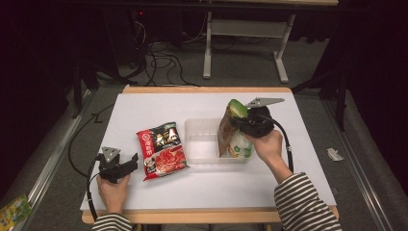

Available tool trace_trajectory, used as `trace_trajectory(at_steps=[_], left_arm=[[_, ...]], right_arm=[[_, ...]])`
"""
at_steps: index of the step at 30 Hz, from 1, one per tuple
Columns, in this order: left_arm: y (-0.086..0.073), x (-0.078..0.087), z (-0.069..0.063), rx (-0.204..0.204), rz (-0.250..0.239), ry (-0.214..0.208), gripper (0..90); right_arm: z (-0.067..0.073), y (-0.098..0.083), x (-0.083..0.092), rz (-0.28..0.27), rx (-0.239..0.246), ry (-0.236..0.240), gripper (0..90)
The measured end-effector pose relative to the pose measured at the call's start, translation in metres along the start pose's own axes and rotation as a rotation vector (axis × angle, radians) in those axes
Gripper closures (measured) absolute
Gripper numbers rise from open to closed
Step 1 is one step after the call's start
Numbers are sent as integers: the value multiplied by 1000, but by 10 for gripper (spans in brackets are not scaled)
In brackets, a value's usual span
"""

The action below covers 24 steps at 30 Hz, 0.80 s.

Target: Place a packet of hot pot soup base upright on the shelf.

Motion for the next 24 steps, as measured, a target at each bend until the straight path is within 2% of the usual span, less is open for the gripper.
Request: trace_trajectory(at_steps=[5,11,13,16,21,24], left_arm=[[0,0,0,-5,5,2,238],[0,-2,-1,-13,16,7,239],[0,-1,-1,-18,15,9,240],[0,-2,-1,-17,18,6,240],[0,-2,-2,-22,23,3,245],[0,-1,-2,-20,16,5,245]], right_arm=[[-2,-3,4,-30,-9,13,835],[-2,-3,12,-64,1,25,752],[-2,-3,18,-84,16,27,697],[-2,-3,28,-114,44,27,681],[-5,-6,48,-169,54,37,663],[-10,-11,56,-181,51,33,645]])
Point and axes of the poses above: each handheld gripper's, and its own axes: x roughly backward along the jaws, y roughly out of its top, z roughly to its left, the point moved 6 cm from there along -x, roughly forward along the jaws, and after that the axes turned 15 degrees about -x, right-handed, at the moved point
